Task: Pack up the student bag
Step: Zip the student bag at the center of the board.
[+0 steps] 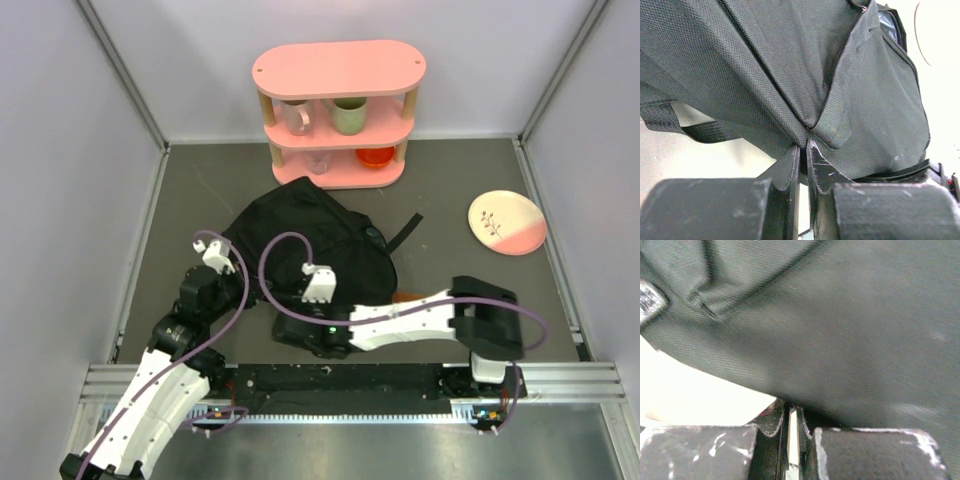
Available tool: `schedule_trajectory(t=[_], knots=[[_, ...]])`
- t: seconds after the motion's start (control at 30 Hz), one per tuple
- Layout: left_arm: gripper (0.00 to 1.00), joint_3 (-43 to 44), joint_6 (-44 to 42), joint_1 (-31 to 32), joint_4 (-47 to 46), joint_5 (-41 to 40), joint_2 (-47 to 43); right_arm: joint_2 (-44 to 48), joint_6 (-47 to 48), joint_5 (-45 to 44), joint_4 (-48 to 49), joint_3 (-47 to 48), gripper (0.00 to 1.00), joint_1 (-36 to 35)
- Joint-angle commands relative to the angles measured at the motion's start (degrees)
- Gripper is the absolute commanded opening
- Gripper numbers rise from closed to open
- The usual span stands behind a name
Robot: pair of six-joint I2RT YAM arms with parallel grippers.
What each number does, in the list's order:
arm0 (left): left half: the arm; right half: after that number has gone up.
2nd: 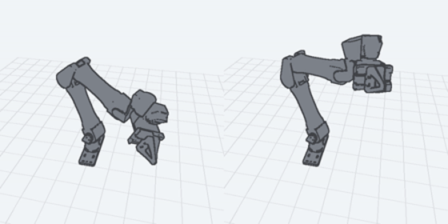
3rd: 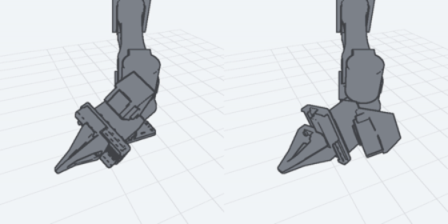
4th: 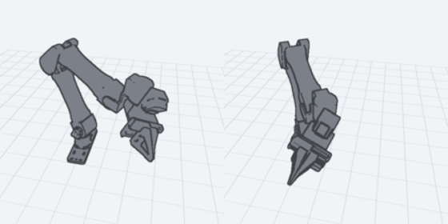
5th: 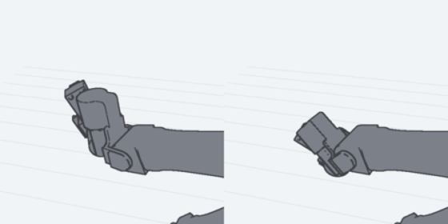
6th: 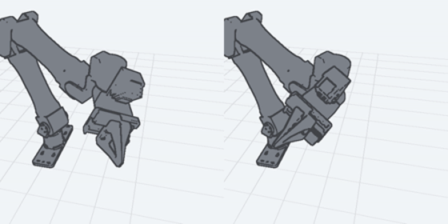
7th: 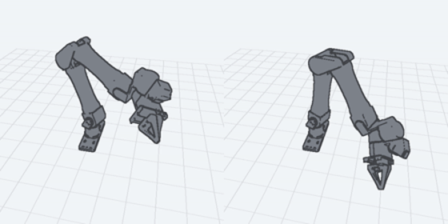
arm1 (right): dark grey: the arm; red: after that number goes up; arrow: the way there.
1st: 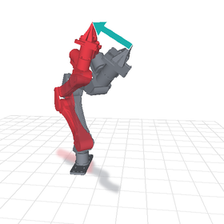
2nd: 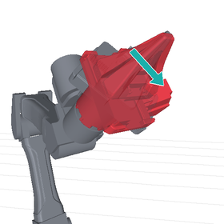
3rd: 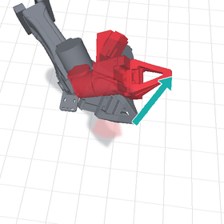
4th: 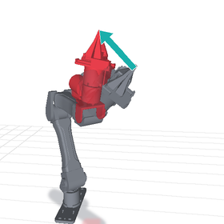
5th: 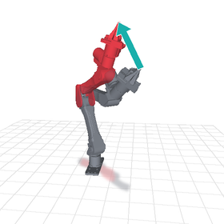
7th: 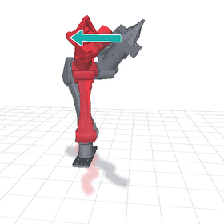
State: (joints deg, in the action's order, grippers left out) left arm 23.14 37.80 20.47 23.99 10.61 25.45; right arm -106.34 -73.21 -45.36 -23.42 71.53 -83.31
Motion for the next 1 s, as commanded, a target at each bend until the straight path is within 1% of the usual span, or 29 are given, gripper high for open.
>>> schedule_trajectory(t=[0.0,0.07,0.1,0.17,0.3,0.43,0.53,0.57,0.6,0.63,0.67,0.7,0.73,0.8,0.83,0.87,0.9,0.93,0.97], knots=[[0.00,0.25,0.69,0.19,-4.03,-1.12,-1.98,12.90,8.86,5.71,11.34,-13.39,0.00,1.57],[0.00,0.16,0.87,0.19,-4.12,-1.29,-2.07,17.20,10.54,8.69,12.69,-16.93,0.00,1.74],[0.00,0.16,1.04,0.10,-3.95,-1.73,-2.07,18.27,11.50,10.19,15.05,-19.99,0.00,1.66],[0.00,0.07,1.22,0.19,-4.04,-2.26,-2.16,21.07,12.56,13.96,16.56,-22.56,0.00,1.66],[0.00,0.42,1.05,0.19,-3.07,-3.67,-2.51,25.47,14.40,17.85,19.72,-29.49,0.00,1.57],[0.00,0.42,1.22,0.18,-2.54,-5.33,-2.95,28.12,18.27,20.05,21.30,-32.50,0.00,1.66],[0.01,-0.37,1.31,0.19,-2.98,-4.47,-2.78,29.09,21.43,22.16,22.01,-32.68,0.00,1.57],[0.10,-0.63,1.57,0.19,-2.63,-3.76,-2.78,29.26,21.79,22.51,22.01,-32.68,0.00,1.57],[0.29,-0.81,1.23,0.19,-2.46,-2.28,-2.86,29.44,21.71,22.69,22.10,-32.68,0.00,1.57],[0.43,-0.99,1.22,0.19,-1.93,-1.13,-2.86,29.70,21.79,22.86,22.45,-32.59,0.00,1.57],[0.50,-1.68,1.92,0.19,-1.58,1.84,-3.21,29.70,22.40,23.30,22.97,-32.42,0.00,1.57],[0.56,-2.47,2.53,0.19,-1.58,2.91,-4.09,29.53,22.58,23.48,22.98,-32.24,0.00,1.57],[0.69,-3.35,3.24,0.19,-1.58,3.97,-4.97,29.35,22.50,23.22,23.07,-31.98,0.00,1.57],[0.77,-5.81,5.87,0.19,0.17,5.29,-8.81,29.09,22.50,22.51,24.02,-31.27,0.00,1.57],[0.84,-7.13,6.58,0.19,1.31,5.21,-10.32,28.92,22.93,22.34,24.56,-31.01,0.00,1.66],[0.87,-7.66,7.89,0.19,2.37,4.43,-13.73,28.83,23.02,22.08,24.82,-30.49,0.00,1.74],[0.88,-8.01,8.51,0.19,4.55,3.55,-15.15,28.74,23.20,21.99,24.91,-30.31,0.00,1.83],[0.93,-8.19,9.13,0.19,5.62,3.10,-16.65,28.56,23.11,22.07,25.00,-30.13,0.00,2.01],[0.95,-8.37,10.87,0.19,6.24,3.01,-17.53,28.47,23.11,22.07,25.09,-29.78,0.00,2.10]])
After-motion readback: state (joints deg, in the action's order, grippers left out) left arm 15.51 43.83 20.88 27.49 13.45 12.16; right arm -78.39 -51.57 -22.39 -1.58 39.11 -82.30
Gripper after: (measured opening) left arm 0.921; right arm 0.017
